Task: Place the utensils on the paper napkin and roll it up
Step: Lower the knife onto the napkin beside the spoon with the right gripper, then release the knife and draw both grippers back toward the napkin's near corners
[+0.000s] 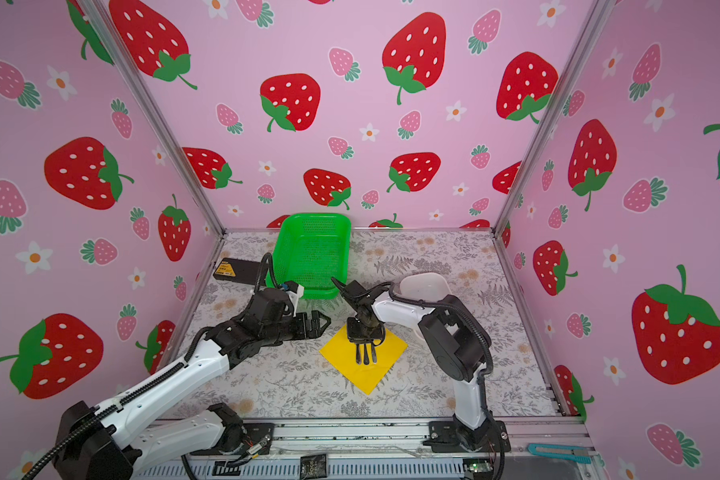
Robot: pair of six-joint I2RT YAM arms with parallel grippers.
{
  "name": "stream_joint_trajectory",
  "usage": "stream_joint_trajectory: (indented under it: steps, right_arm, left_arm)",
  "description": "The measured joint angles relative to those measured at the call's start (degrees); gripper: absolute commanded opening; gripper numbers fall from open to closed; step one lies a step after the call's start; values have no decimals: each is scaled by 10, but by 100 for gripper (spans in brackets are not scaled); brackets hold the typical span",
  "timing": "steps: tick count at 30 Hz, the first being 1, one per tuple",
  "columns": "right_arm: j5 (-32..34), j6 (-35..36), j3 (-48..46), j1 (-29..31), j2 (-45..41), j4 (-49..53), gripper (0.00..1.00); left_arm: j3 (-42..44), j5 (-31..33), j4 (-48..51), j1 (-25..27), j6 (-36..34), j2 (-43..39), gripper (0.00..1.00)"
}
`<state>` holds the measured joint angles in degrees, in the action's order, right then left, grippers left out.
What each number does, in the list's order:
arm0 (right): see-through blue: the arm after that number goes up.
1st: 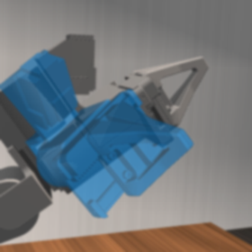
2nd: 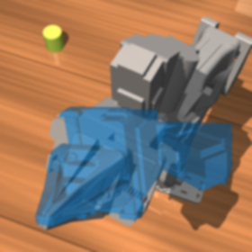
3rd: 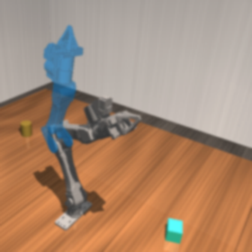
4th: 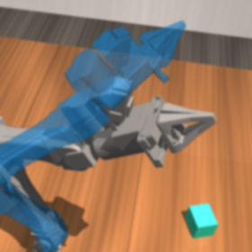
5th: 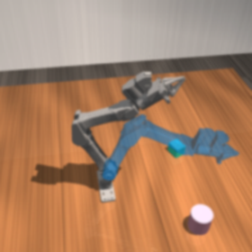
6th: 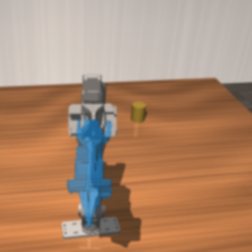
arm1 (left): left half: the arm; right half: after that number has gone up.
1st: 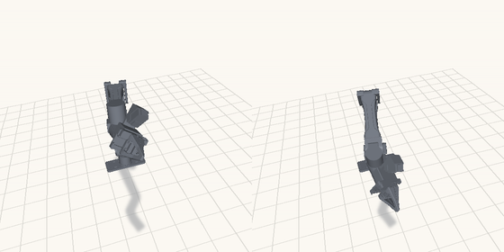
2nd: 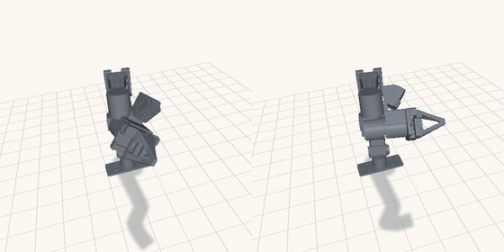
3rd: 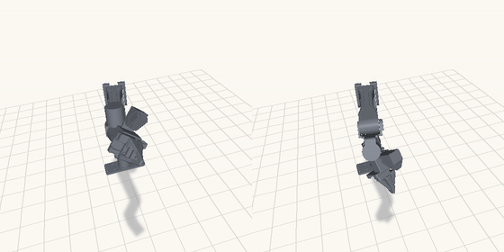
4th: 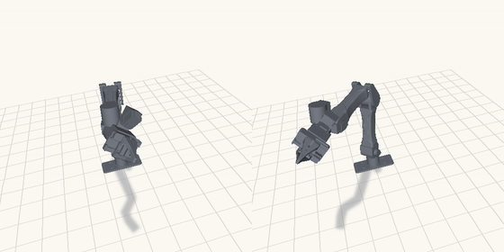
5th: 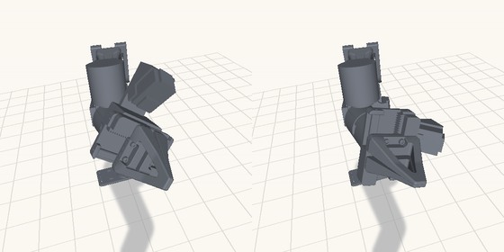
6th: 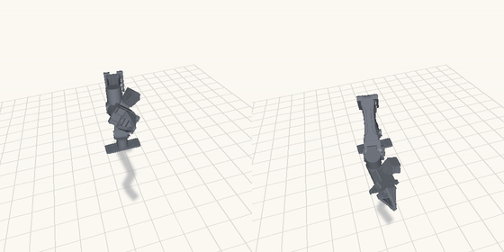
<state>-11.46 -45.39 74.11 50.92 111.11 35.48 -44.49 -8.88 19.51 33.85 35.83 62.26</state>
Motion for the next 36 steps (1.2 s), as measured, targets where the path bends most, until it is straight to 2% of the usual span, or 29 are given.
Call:
stream_joint_trajectory:
  steps: [21,36]
  right_arm:
    - [7,-1,7,10,2,17,16]
    - [10,-30,-9,12,-5,8,15]
  left_arm:
    - [0,-12,-1,-2,4,0,99]
    - [0,-22,-2,-2,4,7,99]
